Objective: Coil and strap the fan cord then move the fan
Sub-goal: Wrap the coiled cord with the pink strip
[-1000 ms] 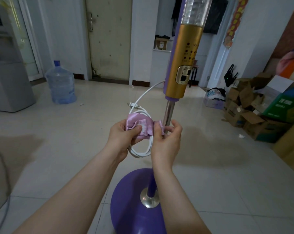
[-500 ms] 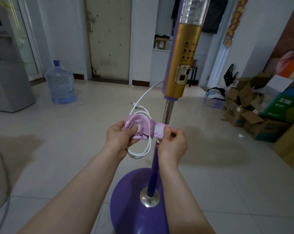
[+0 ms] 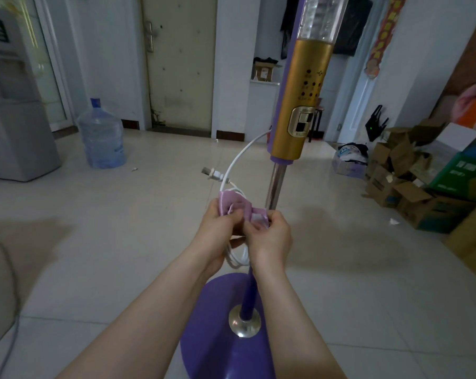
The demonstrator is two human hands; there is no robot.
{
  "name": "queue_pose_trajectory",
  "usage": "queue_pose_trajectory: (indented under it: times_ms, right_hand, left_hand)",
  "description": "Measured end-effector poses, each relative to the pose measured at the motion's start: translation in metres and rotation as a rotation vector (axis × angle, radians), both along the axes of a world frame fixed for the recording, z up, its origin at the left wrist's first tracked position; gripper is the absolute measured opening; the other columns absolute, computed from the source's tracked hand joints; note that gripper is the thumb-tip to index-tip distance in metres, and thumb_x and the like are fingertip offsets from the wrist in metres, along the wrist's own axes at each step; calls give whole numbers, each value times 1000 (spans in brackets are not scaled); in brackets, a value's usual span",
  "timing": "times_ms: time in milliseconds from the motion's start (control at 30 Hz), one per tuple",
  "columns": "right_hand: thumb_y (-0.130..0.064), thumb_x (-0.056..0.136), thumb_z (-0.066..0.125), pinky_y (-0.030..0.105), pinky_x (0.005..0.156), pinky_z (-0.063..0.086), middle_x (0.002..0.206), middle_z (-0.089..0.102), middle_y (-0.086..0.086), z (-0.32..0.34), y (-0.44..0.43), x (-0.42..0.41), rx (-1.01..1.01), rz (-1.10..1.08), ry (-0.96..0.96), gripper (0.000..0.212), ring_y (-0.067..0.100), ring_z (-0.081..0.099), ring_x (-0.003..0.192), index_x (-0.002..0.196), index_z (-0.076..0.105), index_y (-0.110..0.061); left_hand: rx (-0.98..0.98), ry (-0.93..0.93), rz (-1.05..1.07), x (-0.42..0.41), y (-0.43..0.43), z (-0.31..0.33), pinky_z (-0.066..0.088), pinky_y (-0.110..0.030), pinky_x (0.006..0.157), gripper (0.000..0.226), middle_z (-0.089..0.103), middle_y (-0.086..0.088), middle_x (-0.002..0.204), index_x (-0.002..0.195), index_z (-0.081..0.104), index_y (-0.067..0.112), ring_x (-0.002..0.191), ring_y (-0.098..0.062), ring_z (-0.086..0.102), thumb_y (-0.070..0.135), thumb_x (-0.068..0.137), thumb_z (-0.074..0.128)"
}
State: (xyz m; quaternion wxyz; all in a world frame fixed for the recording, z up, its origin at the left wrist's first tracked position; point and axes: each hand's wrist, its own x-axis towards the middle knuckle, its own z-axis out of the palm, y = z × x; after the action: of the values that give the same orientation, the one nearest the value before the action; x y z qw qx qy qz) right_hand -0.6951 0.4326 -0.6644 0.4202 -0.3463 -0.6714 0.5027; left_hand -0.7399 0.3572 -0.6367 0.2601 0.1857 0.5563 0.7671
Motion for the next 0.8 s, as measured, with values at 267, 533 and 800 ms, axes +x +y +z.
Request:
queue_pose_trajectory:
  times_ms: [267, 533, 800]
  right_hand:
    - [0, 85, 61, 12, 60, 51, 78, 68, -6, -3, -12, 2, 127, 51, -45, 22, 9, 66, 75, 84, 68, -20]
    - [-21, 83, 73, 35, 73, 60, 71, 74, -4, 3, 11, 15, 17, 39, 34, 5, 12, 70, 70, 79, 74, -24]
    - [-10, 82, 75, 41, 77, 62, 63, 75, 1, -4, 41, 20, -271, -2, 101, 16, 13, 74, 62, 69, 70, -18]
  left_hand:
    - [-19, 5, -77, 2, -1, 3, 53, -22, 55, 36, 56, -20, 102, 119, 47, 3, 81, -23, 63, -3, 85, 57]
    - [83, -133, -142, -6, -4, -3, 57, -40, 62, 61, 58, -29, 111, 136, 41, 12, 78, -31, 66, -6, 81, 60]
    - [188, -223, -193, -5, -1, 3, 56, -37, 55, 62, 54, -29, 122, 141, 40, 14, 78, -30, 69, -10, 84, 49]
